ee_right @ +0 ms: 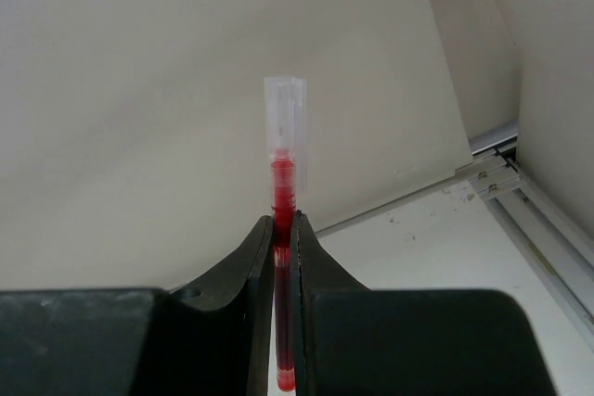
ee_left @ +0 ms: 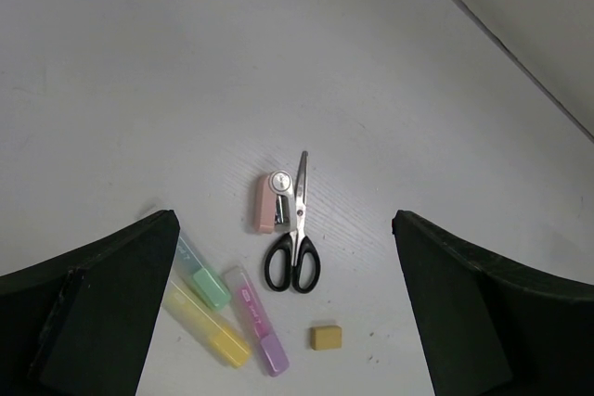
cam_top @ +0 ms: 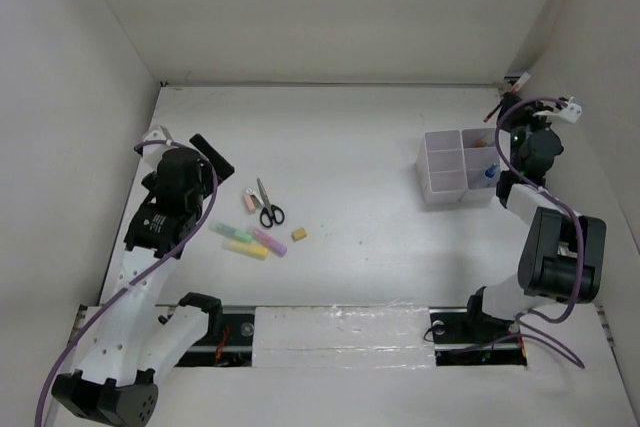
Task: Sort the stationery into containers
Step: Place the pen in the storage box.
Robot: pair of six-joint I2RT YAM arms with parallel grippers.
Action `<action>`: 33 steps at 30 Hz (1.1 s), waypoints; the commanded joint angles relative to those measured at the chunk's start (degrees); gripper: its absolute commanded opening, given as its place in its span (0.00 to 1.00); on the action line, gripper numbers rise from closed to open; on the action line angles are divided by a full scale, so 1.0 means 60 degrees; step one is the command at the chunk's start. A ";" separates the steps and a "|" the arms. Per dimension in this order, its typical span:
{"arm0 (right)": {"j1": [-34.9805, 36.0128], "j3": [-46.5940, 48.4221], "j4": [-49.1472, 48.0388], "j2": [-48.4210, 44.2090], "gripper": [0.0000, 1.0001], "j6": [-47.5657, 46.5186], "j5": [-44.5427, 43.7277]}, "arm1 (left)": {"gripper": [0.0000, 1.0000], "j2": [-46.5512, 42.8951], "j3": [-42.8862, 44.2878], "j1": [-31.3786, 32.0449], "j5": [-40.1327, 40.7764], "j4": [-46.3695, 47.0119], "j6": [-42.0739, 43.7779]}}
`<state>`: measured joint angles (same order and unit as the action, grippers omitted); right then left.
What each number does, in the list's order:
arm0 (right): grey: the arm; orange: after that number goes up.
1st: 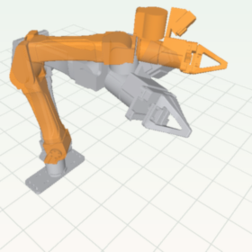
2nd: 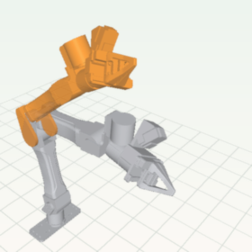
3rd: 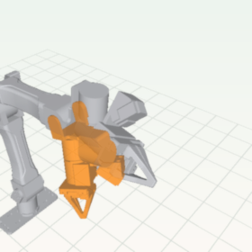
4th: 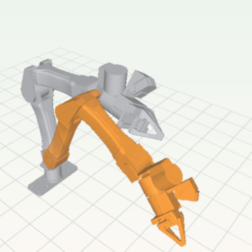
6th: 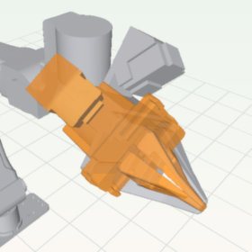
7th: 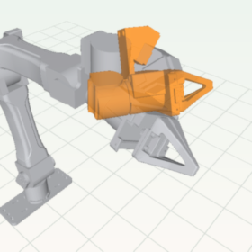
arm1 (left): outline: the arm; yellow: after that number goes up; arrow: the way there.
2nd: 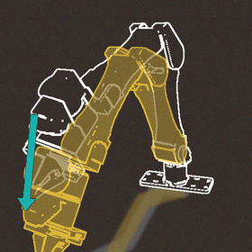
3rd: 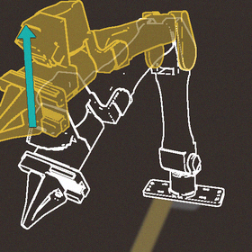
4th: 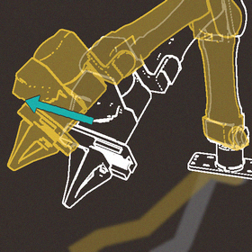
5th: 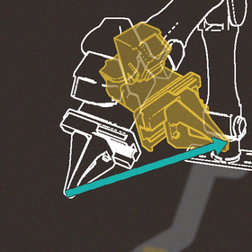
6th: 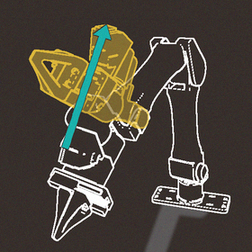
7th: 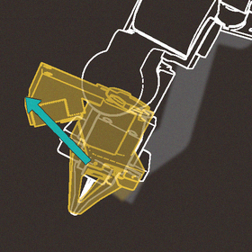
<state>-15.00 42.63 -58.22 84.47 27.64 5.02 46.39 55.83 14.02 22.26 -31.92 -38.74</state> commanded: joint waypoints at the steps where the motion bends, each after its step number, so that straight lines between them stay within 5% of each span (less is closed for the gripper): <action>1: -0.0048 0.0468 -0.0844 0.0306 0.00 -0.0095 0.0277 | 1.00 0.0076 -0.0106 -0.0022 -0.0165 0.0325 0.0231; 29: -0.0048 -0.0776 -0.2016 0.2050 0.00 0.0008 -0.0074 | 1.00 0.0164 -0.0106 -0.0022 -0.0356 0.0501 0.0231; 32: -0.0048 -0.0777 -0.2133 0.2153 0.05 0.0008 0.0014 | 1.00 0.0164 -0.0106 -0.0022 -0.0356 0.0501 0.0319; 33: -0.0048 -0.0864 -0.2220 0.2153 0.13 0.0008 0.0014 | 1.00 0.0164 -0.0106 -0.0022 -0.0356 0.0501 0.0319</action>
<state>-15.03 38.06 -65.14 97.36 27.46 4.95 47.55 55.81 14.02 20.10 -30.63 -37.87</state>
